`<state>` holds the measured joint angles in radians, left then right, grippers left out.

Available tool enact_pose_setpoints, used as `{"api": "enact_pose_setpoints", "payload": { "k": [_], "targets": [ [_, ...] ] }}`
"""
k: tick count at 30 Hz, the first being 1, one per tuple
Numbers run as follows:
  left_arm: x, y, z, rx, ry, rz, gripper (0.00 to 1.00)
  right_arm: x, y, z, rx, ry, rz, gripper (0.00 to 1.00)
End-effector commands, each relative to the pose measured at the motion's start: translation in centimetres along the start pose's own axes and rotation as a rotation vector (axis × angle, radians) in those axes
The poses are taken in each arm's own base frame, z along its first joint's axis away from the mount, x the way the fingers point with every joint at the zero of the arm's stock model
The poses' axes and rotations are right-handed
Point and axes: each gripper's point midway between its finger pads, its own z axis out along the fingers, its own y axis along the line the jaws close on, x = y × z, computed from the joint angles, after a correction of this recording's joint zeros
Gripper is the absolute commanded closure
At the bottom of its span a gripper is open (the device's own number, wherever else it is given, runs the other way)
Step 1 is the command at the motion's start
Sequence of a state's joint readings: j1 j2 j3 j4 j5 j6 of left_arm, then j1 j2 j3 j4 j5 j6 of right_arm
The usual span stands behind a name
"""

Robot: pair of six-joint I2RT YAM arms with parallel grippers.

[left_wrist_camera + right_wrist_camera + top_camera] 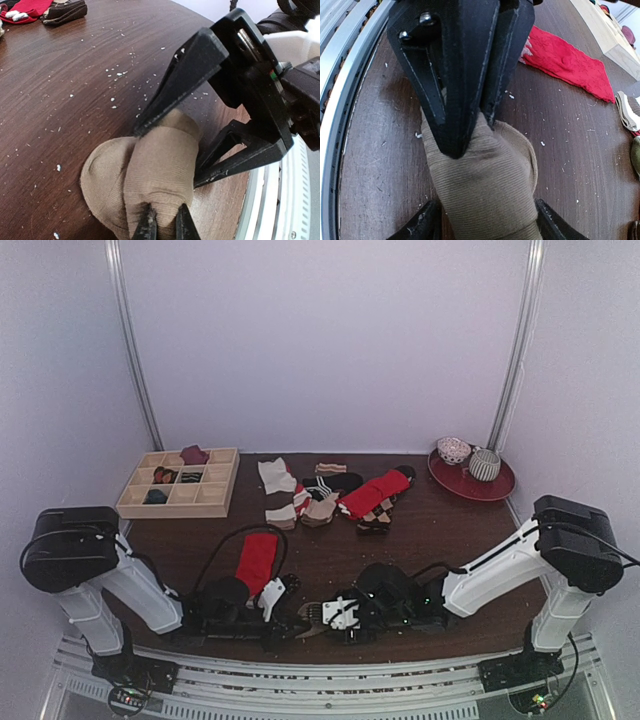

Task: Roll the socks
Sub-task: Roll the sock at the center of the board.

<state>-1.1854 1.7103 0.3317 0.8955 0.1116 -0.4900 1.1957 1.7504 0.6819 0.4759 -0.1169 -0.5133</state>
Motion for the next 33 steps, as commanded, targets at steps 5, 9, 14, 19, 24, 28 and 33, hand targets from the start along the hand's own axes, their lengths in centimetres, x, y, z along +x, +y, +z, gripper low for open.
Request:
{"api": "enact_pose_setpoints", "payload": {
  "k": [5,9,14,19,24,28,33],
  "targets": [
    [10.5,2.3,-1.7,-0.073,0.382,-0.056,0.97,-0.3,-1.6,-2.2,0.108,-0.004,-0.001,0.32],
    [10.6,2.3,-1.7,-0.075,0.385,-0.058,0.97,-2.7,-1.8,-3.3,0.096,-0.087,-0.016,0.32],
    [10.7,2.4,-1.8,-0.078,0.388,-0.059,0.97,-2.7,-0.5,-2.6,0.014,-0.085,-0.029,0.33],
    [10.7,2.3,-1.7,-0.075,0.390,-0.058,0.97,-1.5,1.1,-1.1,-0.063,-0.051,-0.018,0.36],
    [10.9,2.4,-1.7,-0.075,0.399,-0.058,0.97,-1.1,1.5,-0.1,-0.083,-0.033,-0.007,0.42],
    [10.9,2.3,-1.6,-0.071,0.399,-0.056,0.97,0.1,2.3,0.6,-0.119,0.016,0.010,0.53],
    [10.6,2.3,-1.6,-0.073,0.395,-0.048,0.96,1.4,3.2,1.0,-0.170,0.078,0.086,0.74]
  ]
}}
